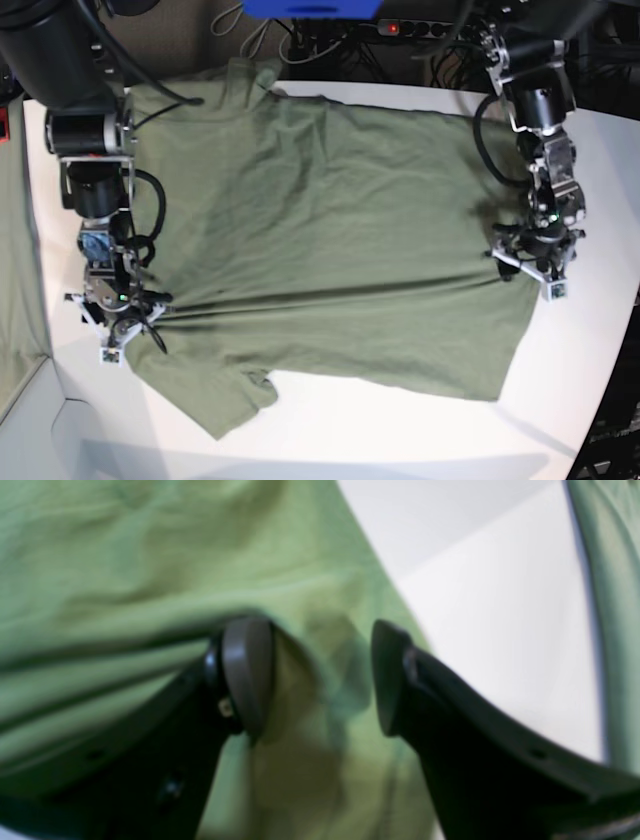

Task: Layout the t-shirt on the table in an organized manner, then fold the t-shirt properly
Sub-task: 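Reposition both grippers along the shirt's collar side and smooth the fabric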

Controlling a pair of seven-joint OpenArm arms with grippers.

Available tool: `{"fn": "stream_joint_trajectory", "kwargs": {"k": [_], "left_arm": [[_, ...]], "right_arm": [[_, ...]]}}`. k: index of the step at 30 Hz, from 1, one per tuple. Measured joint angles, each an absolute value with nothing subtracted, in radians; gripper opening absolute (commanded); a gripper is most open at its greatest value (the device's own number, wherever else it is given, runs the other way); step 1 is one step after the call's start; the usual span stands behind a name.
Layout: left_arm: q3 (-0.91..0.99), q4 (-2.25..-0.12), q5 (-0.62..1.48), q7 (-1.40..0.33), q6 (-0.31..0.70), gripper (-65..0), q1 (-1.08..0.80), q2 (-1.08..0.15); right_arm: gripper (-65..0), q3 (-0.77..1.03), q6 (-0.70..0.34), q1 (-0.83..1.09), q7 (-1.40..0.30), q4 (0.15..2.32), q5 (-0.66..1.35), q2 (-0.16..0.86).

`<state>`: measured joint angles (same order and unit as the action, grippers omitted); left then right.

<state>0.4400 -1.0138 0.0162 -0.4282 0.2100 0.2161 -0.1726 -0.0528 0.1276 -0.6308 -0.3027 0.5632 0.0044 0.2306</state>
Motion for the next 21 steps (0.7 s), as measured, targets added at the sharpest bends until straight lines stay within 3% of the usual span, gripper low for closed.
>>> {"fn": "stream_joint_trajectory", "kwargs": {"k": [7, 16, 21], "left_arm": [[0.442, -1.282, 0.015, -0.59, 0.21, -26.5, 0.068, -0.126], [0.442, -1.465, 0.012, -0.591, 0.209, -26.5, -0.012, -0.126], [0.441, -1.545, 0.01, -0.6, 0.206, -26.4, -0.064, -0.127]], "right_arm": [[-32.6, -0.047, 0.128, -0.604, -0.295, 0.58, 0.004, 0.272], [-32.5, -0.048, 0.133, -0.363, -0.352, 1.095, 0.002, 0.27], [-32.5, -0.047, 0.136, -0.223, -0.526, 1.335, 0.0, 0.265]]}}
